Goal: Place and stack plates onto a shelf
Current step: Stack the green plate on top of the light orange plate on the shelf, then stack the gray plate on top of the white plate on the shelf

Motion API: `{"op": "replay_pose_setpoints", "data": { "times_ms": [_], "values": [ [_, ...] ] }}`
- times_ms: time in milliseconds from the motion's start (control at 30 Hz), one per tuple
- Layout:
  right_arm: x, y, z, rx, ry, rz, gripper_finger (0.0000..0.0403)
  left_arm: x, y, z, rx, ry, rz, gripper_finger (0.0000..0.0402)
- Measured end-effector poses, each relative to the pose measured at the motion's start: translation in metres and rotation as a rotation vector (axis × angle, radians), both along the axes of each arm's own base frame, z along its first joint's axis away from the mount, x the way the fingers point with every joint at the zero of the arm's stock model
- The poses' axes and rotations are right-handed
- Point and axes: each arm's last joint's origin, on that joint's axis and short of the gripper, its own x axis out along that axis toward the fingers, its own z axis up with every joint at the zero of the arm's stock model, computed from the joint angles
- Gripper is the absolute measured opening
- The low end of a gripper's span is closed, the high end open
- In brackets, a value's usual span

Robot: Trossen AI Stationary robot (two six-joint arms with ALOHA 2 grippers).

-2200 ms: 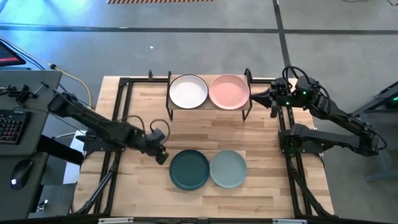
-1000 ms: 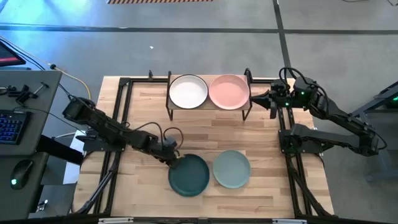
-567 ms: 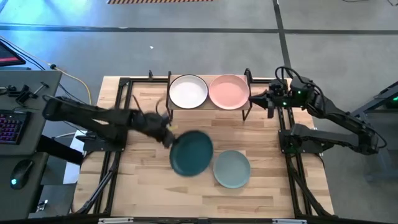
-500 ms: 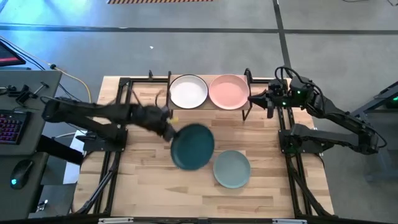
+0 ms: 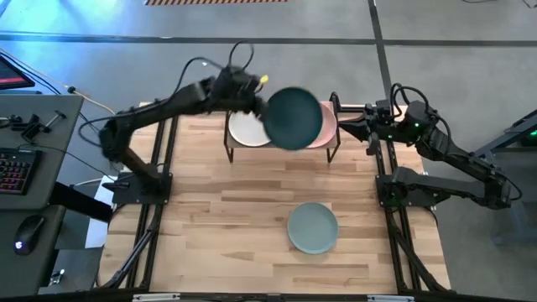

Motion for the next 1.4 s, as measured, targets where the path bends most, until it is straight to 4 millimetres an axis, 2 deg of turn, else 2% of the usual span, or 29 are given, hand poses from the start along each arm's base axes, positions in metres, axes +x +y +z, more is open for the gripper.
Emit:
{"op": "replay_pose_setpoints", "data": {
  "times_ms": [100,267,433,600,900,1167,1300,1400],
  "values": [
    [0.000,0.000,-0.001,0.016,0.003,0.001,0.0002,0.018,0.025,-0.004,0.026,0.027,0.019,0.0001],
    [0.000,0.000,0.000,-0.003,0.004,0.001,0.0002,0.043,0.051,-0.028,0.000,0.091,0.021,0.0000],
    [0.000,0.000,0.000,-0.008,0.005,-0.005,0.0002,0.063,0.061,-0.052,-0.028,0.133,0.014,0.0000],
    [0.000,0.000,0.000,-0.010,0.006,-0.008,0.0002,0.072,0.063,-0.060,-0.028,0.130,0.006,0.0005],
    [0.000,0.000,0.000,-0.010,0.006,-0.008,0.0002,0.073,0.063,-0.052,0.019,0.082,-0.016,0.0036],
    [0.000,0.000,0.000,-0.010,0.006,-0.009,0.0002,0.071,0.061,-0.048,-0.003,0.062,-0.057,0.0103],
    [0.000,0.000,-0.001,-0.009,0.007,-0.009,0.0002,0.059,0.059,-0.025,0.040,0.012,-0.075,0.0132],
    [0.001,-0.001,-0.001,0.002,0.008,-0.009,0.0002,0.041,0.056,0.001,0.093,-0.036,-0.070,0.0145]
  ]
}}
